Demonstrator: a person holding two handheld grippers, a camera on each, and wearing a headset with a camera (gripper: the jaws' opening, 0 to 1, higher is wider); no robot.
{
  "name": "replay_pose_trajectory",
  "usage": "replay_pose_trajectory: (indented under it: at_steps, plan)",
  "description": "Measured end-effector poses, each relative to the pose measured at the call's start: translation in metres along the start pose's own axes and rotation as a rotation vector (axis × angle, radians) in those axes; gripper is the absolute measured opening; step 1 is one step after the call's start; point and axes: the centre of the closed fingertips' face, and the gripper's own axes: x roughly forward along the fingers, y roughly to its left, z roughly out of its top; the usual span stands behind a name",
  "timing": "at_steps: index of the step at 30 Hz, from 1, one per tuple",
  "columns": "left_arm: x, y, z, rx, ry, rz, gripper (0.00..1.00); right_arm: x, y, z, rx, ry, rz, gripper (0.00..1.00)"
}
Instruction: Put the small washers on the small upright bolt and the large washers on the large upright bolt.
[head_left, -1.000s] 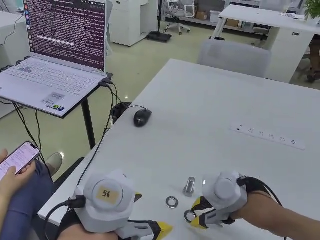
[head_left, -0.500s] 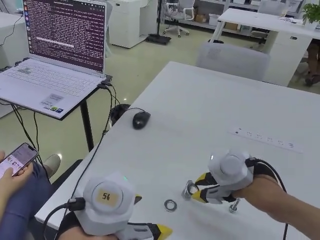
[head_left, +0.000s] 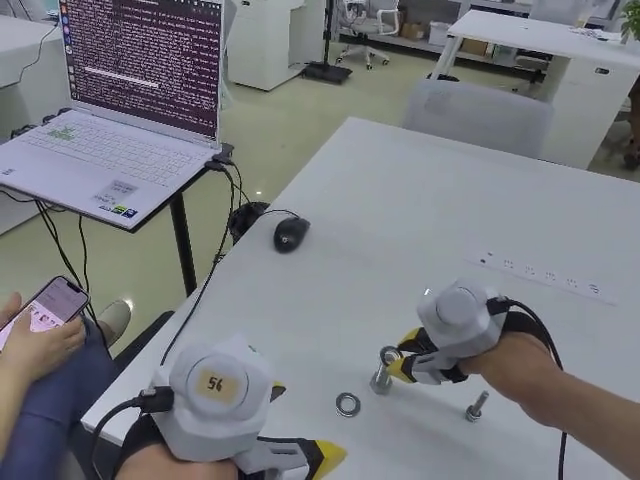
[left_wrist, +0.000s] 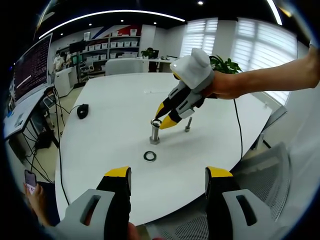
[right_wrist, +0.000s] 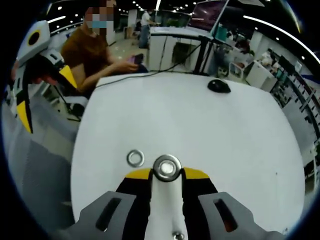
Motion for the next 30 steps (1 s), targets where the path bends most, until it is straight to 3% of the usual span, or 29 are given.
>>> replay_pose_trajectory:
  at_steps: [20,30]
  plan:
    - [0.000,0.001,-0.002,-0.003,0.006,0.001,0.59,0.010,0.001,-0.004,0.015,0.031,0.019,0.23]
    - [0.001,0.000,-0.002,-0.003,0.008,-0.001,0.59,0.021,0.001,-0.012,0.038,0.077,0.021,0.23]
